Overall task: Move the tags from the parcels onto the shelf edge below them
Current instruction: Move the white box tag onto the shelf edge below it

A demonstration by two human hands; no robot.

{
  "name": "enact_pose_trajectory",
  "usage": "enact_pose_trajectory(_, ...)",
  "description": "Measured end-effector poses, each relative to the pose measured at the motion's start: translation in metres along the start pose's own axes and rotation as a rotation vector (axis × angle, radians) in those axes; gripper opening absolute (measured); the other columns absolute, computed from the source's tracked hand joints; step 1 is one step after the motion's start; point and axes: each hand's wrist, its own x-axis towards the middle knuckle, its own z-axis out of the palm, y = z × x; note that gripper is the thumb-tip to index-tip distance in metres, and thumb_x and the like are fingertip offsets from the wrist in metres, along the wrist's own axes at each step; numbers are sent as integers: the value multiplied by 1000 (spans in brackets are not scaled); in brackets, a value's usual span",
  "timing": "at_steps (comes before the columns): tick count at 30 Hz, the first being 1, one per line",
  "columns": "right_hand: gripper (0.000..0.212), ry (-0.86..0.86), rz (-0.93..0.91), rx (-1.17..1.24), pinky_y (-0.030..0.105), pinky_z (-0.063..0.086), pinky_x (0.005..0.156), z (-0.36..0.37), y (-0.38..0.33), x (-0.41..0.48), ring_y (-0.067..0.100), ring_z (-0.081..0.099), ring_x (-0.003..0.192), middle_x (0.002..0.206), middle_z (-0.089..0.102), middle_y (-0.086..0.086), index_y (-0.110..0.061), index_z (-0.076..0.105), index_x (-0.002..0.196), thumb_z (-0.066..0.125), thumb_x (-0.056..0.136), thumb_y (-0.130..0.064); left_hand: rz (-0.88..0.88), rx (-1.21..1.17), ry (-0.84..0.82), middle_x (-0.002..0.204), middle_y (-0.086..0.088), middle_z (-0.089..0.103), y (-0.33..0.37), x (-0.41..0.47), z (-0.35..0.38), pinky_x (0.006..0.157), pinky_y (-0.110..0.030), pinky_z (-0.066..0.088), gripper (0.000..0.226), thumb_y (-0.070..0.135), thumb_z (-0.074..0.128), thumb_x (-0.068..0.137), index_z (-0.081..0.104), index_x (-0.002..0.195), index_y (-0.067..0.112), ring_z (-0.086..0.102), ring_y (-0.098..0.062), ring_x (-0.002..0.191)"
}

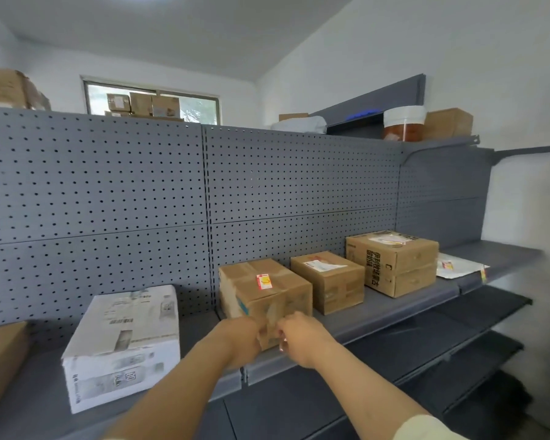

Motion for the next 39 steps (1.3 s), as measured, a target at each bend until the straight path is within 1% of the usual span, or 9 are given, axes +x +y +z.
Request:
enact_pose_trajectory(4,25,-18,62,26,42,52,88,9,33,18,32,59,105,120,61,15,-10,60,117,53,94,-15,17,46,-4,134,-12,56,12,36,-3,96,-40,46,37,23,42,98,49,133,14,54,-33,119)
enact_pose_trajectory(7,24,-46,96,26,42,52,91,13,50,31,30,59,107,121,60,14,-12,59,117,52,94,-13,12,19,9,132,-11,58,14,61,-2,91,-35,45,36,27,42,98,51,131,14,55,-30,118)
enact_pose_trajectory(14,23,-50,84,82,44,51,95,26,77,57,30,60,108,120,62,13,-11,61,115,51,95,-14,-46,-3,-13,133,-9,58,8,98,7,92,-33,45,40,18,45,93,52,132,16,55,-28,118)
enact_pose_trajectory(17,25,-70,63,72,43,50,96,37,88,66,30,58,110,122,62,13,-11,61,117,50,95,-16,-73,-24,-7,135,-10,57,11,100,10,93,-33,44,38,17,46,94,53,131,16,54,-29,120)
enact_pose_trajectory(20,26,-91,41,24,38,49,95,56,92,74,29,57,113,123,62,12,-11,62,118,51,95,-15,-111,-35,-34,135,-8,56,9,91,20,94,-34,44,35,17,47,93,55,127,18,54,-28,119)
enact_pose_trajectory(24,25,-141,-2,-53,36,49,90,87,87,82,28,59,110,121,63,12,-11,61,116,53,93,-11,-234,-36,-85,135,-5,56,1,81,44,97,-37,45,37,18,46,93,54,129,22,55,-26,120)
enact_pose_trajectory(29,28,-73,40,-69,34,48,91,89,90,90,26,58,113,124,61,10,-12,56,122,55,93,-12,-232,-27,-79,132,-1,58,-1,85,46,92,-35,46,35,20,48,93,56,127,25,56,-25,117)
enact_pose_trajectory(33,25,-57,57,-34,31,50,85,102,83,94,25,61,109,120,64,8,-13,57,119,53,94,-9,-301,-33,-117,130,-1,60,-9,76,61,93,-37,49,35,20,48,91,58,124,27,58,-24,115)
enact_pose_trajectory(39,28,-23,35,-71,33,51,84,109,85,98,25,61,109,119,65,8,-12,59,117,47,93,-4,-347,-31,-129,130,-3,61,-14,60,67,94,-37,48,39,15,45,92,58,128,24,59,-25,116)
